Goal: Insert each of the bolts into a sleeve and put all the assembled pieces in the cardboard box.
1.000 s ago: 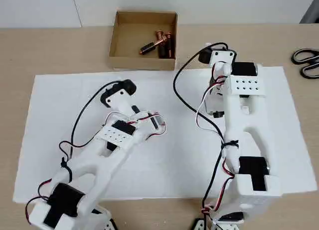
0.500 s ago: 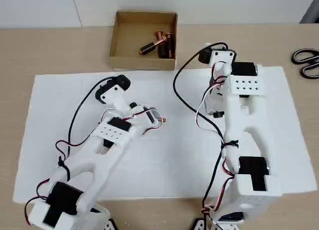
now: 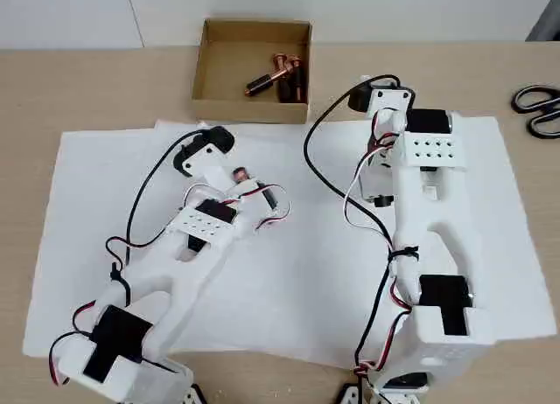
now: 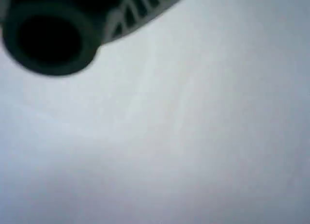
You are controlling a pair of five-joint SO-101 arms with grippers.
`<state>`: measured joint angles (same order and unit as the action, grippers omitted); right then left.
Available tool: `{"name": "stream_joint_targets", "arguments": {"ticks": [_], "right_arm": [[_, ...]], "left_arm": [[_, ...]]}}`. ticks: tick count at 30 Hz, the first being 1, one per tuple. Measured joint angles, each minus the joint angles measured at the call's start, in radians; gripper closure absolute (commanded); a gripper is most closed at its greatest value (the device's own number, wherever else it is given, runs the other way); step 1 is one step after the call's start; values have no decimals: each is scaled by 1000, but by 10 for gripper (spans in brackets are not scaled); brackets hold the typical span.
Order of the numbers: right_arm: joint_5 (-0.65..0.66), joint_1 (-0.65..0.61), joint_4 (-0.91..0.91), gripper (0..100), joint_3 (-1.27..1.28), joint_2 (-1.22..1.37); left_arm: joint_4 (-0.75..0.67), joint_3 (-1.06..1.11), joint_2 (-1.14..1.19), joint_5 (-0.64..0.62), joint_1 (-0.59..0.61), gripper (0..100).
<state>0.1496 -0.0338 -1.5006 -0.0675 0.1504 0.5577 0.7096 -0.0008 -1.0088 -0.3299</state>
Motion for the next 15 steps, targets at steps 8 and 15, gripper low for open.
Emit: {"name": "stream_joint_targets", "arguments": {"ticks": [8, 15], "right_arm": [[0, 0, 0, 993, 0, 0], [0, 0, 23, 993, 3, 0]], "left_arm": [[0, 0, 0, 0, 0, 994], [114, -21, -80, 17, -17, 994]]}}
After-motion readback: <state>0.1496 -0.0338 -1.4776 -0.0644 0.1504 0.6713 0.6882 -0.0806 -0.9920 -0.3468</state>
